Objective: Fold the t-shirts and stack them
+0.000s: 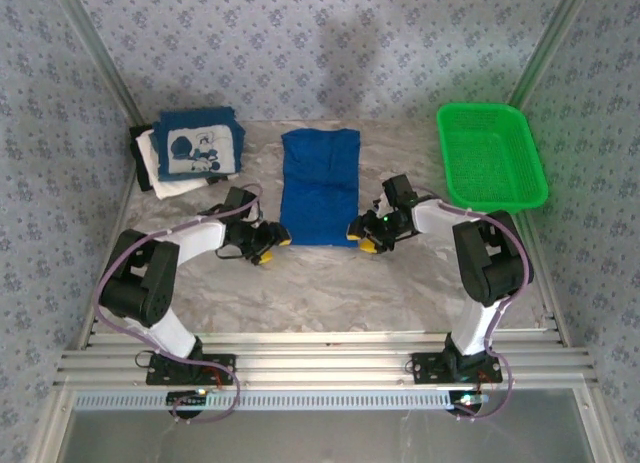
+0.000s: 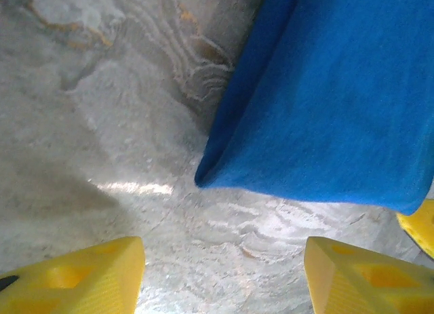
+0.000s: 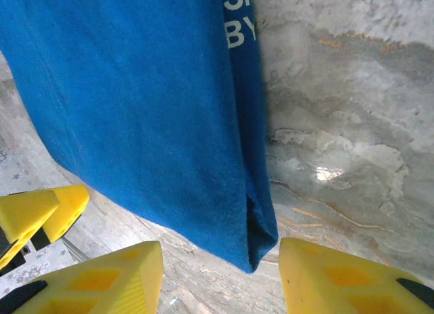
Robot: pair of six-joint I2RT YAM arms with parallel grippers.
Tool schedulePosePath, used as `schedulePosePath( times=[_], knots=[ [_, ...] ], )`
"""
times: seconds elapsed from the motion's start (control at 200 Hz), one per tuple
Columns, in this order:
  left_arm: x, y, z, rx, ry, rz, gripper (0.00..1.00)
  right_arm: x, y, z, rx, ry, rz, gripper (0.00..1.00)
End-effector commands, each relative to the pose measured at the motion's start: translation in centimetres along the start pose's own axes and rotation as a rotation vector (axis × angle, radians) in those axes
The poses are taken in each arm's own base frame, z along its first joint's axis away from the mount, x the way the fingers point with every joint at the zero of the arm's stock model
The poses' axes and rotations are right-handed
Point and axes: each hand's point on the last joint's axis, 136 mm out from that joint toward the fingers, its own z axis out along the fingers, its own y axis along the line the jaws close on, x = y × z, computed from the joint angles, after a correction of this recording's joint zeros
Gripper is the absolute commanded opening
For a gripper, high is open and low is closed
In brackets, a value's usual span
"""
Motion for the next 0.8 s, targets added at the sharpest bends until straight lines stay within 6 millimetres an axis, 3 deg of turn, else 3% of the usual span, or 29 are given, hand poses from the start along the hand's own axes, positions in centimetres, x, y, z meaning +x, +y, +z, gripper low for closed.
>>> schedulePosePath(
  times=[0.0,0.155,0.5,0.794],
  knots=[
    [-1.5,-1.5,0.4,0.087,-0.058,-0.012,0.63,-0.3,0.1,0.3,-0.006,-0.02,0.004,0.51],
    [-2.3,-1.9,0.6,0.091,-0.084,-0.009,0.63,-0.7,0.3,0.7,-0.01,-0.022,0.011,0.52],
    [-3.2,-0.7,2.6,0.061,-0.077,-0.045,0.61,-0.9,-0.3,2.1,0.005,-0.008,0.041,0.52],
    [-4.4,-1.9,3.3,0.07,-0.091,-0.045,0.56,-1.4,0.0,3.0,0.013,0.0,0.049,0.49]
  ],
)
